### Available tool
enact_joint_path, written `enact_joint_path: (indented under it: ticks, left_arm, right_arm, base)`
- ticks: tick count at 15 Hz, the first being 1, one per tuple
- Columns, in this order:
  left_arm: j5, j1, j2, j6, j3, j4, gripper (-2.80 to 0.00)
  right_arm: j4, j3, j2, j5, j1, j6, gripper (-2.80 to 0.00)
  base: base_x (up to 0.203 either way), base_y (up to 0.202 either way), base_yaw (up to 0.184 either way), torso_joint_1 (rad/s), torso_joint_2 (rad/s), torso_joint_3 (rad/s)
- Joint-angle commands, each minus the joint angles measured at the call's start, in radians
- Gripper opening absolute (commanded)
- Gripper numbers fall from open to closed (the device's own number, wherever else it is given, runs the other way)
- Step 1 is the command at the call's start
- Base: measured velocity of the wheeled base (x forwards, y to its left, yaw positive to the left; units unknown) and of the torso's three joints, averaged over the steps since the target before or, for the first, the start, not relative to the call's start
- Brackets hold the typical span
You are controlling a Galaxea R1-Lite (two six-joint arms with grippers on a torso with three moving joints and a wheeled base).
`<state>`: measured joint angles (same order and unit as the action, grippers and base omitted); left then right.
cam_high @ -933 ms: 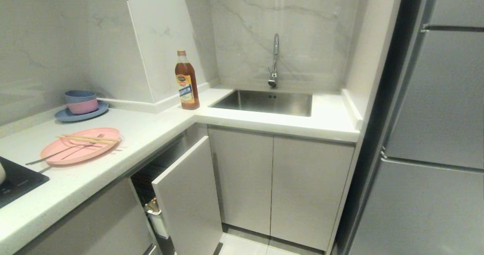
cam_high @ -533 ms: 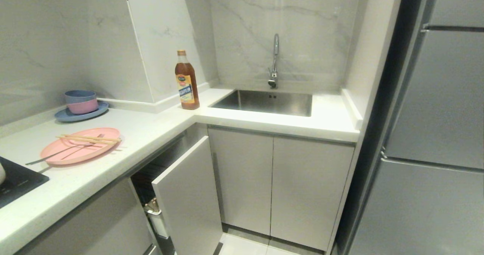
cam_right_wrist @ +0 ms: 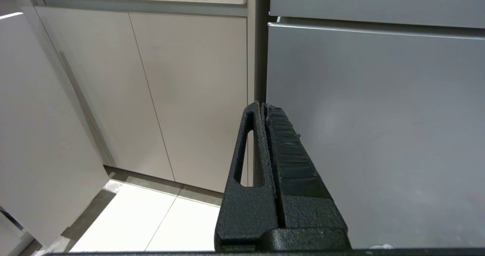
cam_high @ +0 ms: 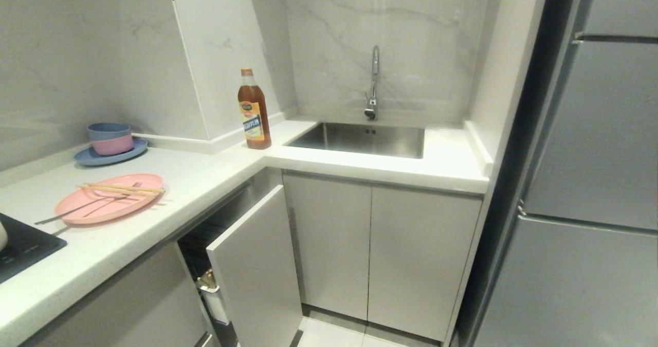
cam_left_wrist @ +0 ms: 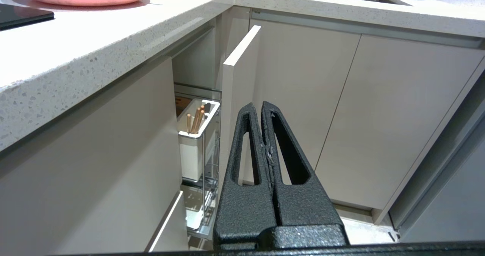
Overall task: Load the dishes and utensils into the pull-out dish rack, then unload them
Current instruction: Open the cupboard
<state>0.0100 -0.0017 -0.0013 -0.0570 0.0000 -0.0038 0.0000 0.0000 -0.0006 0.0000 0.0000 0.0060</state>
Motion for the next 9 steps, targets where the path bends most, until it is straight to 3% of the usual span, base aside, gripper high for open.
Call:
enact_joint_path:
  ticks: [1, 3, 4, 5, 9]
  left_arm:
    - [0.001, 0.000, 0.001, 0.001, 0.000, 0.000, -2.80]
    - [0.005, 0.000, 0.001, 0.000, 0.000, -0.051, -2.80]
    - [0.006, 0.000, 0.002, 0.002, -0.018, -0.139, -2.80]
    - [0.006, 0.000, 0.004, 0.006, -0.074, -0.163, -2.80]
    - [0.001, 0.000, 0.075, 0.031, -0.467, 0.033, -2.80]
  right_arm:
    - [0.000, 0.000, 0.001, -0.001, 0.000, 0.000, -2.80]
    - [0.000, 0.000, 0.001, 0.000, 0.000, 0.000, -2.80]
    - [0.000, 0.000, 0.001, 0.000, 0.000, 0.000, -2.80]
    - [0.000, 0.000, 0.001, 0.000, 0.000, 0.000, -2.80]
    - [0.000, 0.000, 0.001, 0.000, 0.000, 0.000, -2.80]
  base:
    - [0.000, 0.000, 0.000, 0.000, 0.00, 0.000]
    - [0.000, 0.000, 0.000, 0.000, 0.00, 0.000]
    - [0.000, 0.000, 0.000, 0.000, 0.00, 0.000]
    - [0.000, 0.000, 0.000, 0.000, 0.00, 0.000]
    - [0.000, 0.000, 0.000, 0.000, 0.00, 0.000]
